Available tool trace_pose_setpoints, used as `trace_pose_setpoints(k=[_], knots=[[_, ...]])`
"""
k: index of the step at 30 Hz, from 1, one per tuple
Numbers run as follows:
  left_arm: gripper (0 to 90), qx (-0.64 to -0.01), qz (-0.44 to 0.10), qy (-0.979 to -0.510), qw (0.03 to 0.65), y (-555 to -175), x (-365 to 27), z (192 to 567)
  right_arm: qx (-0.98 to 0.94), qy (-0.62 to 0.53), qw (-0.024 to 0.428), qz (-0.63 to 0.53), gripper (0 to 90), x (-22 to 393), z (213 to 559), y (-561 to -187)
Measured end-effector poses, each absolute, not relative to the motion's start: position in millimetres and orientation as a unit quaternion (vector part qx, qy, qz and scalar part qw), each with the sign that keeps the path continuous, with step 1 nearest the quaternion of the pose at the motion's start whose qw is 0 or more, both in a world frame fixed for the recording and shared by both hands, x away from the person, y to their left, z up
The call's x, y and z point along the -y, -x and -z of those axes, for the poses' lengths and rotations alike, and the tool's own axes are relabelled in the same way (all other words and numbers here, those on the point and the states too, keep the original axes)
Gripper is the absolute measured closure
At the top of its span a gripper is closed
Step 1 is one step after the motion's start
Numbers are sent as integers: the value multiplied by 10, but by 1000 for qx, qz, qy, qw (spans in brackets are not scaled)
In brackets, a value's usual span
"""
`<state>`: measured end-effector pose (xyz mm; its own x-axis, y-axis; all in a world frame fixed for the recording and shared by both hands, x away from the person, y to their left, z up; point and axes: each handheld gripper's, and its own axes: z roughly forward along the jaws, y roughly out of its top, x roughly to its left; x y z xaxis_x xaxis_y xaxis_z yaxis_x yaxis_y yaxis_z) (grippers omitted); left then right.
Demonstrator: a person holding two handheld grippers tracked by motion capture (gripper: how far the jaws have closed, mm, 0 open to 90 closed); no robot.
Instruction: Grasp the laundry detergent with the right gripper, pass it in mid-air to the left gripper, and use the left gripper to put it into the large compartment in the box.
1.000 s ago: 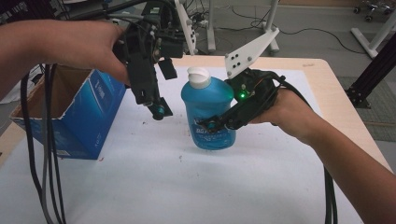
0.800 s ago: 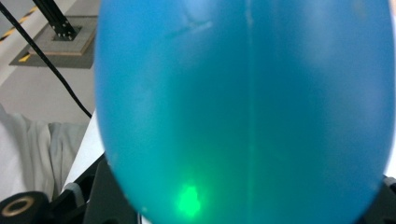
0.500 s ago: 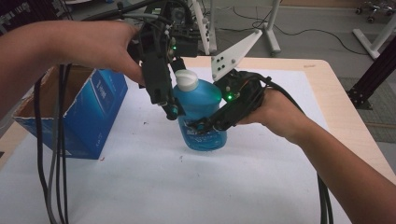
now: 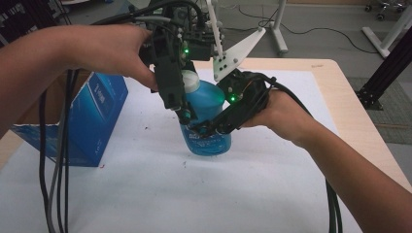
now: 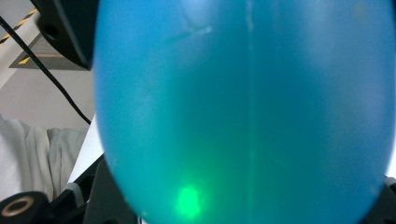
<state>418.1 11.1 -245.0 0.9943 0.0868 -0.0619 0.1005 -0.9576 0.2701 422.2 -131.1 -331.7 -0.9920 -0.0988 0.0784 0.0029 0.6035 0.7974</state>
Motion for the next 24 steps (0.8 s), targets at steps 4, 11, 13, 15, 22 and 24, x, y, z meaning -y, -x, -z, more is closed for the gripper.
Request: trace_pose_setpoints(k=[4,11,13,15,22,24], knots=[[60,-42,28,-989,139,-4186,-92,2450,893,-25,57,446,447,1320,3312,-4220],[116,-36,24,-989,141,-4195,-92,2440,892,-25,57,448,447,1334,3302,-4219],[143,-36,25,-989,143,-4196,-99,2436,892,-26,55,448,447,1334,3303,-4222],[143,-36,25,-989,143,-4193,-99,2436,892,-25,56,447,447,1331,3306,-4221],[173,-31,26,-989,143,-4190,-99,2439,891,-28,55,450,447,1314,3310,-4223],[199,-30,27,-989,142,-4192,-97,2443,891,-26,57,450,447,1311,3310,-4218]])
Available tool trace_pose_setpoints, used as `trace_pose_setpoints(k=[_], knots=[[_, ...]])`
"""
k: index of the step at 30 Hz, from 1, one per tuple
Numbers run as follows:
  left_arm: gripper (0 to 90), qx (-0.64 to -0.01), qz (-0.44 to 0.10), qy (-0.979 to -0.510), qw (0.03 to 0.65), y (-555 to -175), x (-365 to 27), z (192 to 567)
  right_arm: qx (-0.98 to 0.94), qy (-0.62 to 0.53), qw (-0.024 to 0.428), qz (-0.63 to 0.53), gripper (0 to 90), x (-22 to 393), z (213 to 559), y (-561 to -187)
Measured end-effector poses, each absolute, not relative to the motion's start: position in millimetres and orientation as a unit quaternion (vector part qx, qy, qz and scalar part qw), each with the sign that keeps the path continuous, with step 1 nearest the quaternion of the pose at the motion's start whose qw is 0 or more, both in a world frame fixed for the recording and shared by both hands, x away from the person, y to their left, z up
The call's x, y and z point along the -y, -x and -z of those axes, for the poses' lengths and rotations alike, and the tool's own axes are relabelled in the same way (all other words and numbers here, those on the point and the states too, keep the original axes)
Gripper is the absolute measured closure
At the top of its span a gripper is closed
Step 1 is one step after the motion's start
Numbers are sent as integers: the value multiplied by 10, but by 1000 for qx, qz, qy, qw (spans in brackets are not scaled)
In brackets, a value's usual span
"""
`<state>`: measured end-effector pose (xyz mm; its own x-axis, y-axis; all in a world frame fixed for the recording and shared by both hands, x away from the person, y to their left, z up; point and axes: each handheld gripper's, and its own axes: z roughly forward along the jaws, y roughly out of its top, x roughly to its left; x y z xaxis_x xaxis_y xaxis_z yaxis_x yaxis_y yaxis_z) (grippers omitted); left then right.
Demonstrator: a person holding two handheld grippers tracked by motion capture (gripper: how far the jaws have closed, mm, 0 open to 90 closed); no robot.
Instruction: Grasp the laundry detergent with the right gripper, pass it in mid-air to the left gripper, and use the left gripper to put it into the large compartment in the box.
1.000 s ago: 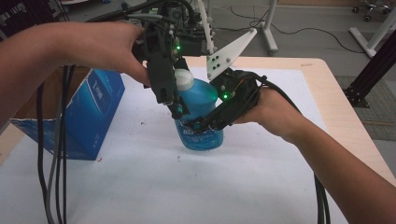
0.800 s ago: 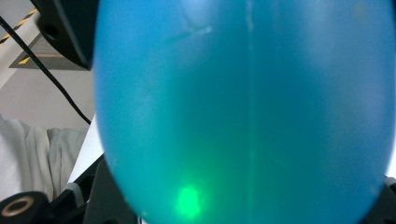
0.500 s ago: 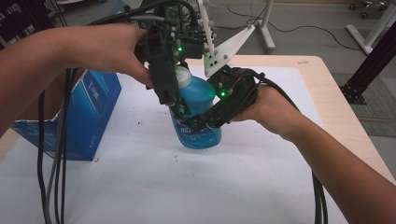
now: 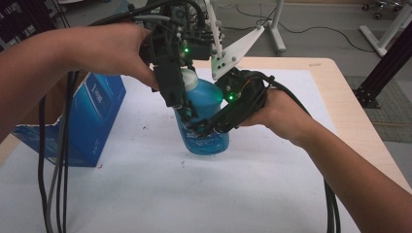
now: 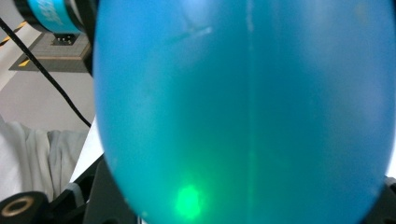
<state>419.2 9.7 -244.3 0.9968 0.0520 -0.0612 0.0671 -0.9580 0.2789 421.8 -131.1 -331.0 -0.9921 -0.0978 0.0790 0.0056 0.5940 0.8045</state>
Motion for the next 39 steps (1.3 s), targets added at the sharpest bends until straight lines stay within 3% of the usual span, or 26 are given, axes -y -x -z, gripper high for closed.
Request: trace_pose_setpoints(k=[19,35,37,39], knots=[[374,-7,48,-987,151,-4182,-93,2436,892,-25,60,447,447,1309,3323,-4224],[379,-7,48,-989,141,-4151,-79,2423,893,-26,63,445,436,1290,3335,-4186],[379,-7,47,-990,136,-4148,-78,2413,893,-26,60,445,388,1282,3329,-4169],[379,-10,47,-991,126,-4149,-93,2412,894,-25,49,446,271,1285,3316,-4139]])
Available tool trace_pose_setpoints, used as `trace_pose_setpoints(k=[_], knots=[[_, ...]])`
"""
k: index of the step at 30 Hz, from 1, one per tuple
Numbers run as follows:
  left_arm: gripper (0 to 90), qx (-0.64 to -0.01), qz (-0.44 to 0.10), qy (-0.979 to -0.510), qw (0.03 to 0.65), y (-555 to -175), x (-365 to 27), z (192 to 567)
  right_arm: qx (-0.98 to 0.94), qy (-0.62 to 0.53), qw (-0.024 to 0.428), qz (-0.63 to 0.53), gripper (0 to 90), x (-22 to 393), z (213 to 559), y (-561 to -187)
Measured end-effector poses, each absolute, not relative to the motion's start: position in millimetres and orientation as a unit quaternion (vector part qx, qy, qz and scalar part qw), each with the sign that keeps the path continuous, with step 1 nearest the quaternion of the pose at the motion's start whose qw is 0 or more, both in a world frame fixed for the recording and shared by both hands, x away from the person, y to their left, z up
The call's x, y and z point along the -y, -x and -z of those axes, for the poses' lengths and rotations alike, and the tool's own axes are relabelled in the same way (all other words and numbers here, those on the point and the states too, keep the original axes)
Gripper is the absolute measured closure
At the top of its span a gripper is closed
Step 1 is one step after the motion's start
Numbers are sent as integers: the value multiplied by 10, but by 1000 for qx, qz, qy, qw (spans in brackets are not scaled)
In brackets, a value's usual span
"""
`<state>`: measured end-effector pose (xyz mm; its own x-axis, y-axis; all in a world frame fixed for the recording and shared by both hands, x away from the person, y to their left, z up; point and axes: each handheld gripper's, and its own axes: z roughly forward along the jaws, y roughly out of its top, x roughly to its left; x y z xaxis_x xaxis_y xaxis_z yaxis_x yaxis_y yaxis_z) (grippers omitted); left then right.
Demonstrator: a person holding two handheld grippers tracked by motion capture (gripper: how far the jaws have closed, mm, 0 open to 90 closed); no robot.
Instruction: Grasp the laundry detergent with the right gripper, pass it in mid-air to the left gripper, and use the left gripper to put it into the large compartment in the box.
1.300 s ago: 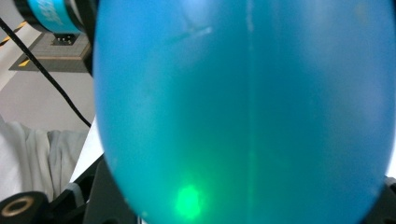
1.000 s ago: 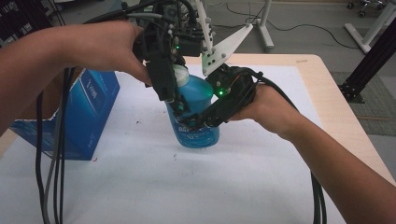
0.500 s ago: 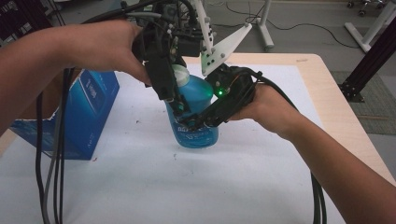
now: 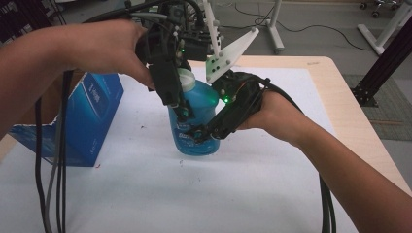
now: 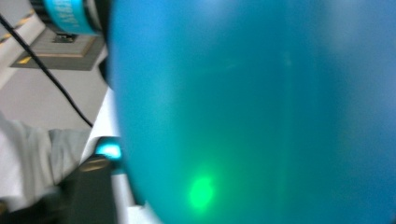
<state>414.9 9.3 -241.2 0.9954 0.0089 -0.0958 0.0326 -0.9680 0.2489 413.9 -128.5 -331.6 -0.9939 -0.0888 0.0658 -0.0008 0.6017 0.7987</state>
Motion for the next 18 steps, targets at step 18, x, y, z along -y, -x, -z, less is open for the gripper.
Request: trace_pose_setpoints(k=[18], knots=[[379,-78,13,-989,122,-4203,-484,2168,917,48,53,393,117,1927,3222,-4133]])
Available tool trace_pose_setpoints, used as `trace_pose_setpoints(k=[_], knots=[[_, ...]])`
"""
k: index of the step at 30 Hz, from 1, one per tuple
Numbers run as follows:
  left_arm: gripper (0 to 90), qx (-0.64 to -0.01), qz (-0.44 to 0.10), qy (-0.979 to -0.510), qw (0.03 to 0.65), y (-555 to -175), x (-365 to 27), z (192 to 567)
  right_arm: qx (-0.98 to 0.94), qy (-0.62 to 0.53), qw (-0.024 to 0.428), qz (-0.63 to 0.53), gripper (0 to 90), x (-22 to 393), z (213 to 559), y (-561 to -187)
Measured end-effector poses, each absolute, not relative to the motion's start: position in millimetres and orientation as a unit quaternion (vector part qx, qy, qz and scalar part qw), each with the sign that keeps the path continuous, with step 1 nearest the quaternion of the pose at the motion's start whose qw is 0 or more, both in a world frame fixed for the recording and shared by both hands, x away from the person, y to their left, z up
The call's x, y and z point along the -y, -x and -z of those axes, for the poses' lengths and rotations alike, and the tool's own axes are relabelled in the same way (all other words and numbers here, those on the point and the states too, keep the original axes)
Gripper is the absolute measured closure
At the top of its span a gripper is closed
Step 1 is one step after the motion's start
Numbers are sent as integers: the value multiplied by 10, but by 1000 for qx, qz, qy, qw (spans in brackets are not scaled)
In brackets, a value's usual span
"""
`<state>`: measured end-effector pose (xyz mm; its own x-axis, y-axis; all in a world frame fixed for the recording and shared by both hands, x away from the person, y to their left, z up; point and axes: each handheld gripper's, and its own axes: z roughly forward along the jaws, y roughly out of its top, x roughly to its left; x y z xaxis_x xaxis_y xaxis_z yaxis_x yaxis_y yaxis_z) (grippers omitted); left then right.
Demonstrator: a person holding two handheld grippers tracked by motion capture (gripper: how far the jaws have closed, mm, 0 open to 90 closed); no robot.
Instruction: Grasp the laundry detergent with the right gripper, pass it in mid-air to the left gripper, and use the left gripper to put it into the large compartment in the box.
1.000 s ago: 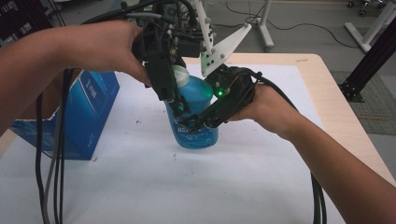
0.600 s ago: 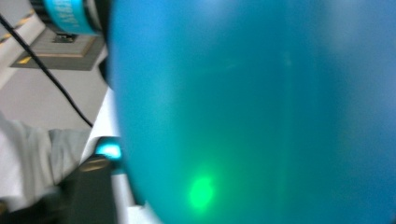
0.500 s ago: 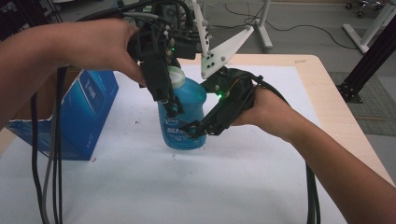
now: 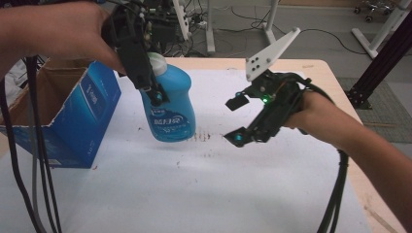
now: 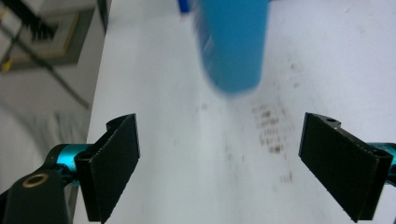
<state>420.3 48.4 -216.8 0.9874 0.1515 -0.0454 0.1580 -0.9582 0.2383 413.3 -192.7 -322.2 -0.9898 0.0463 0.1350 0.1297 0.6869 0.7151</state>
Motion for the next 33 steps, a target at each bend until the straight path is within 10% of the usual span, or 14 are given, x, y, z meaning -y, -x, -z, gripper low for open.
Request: trace_pose_setpoints(k=[6,33], knots=[[379,-125,-6,-986,114,-4263,-670,2019,950,97,21,297,5,2150,3122,-4141],[379,-269,-60,-952,133,-4080,-1694,1048,958,144,-21,246,7,2620,2934,-4228]])
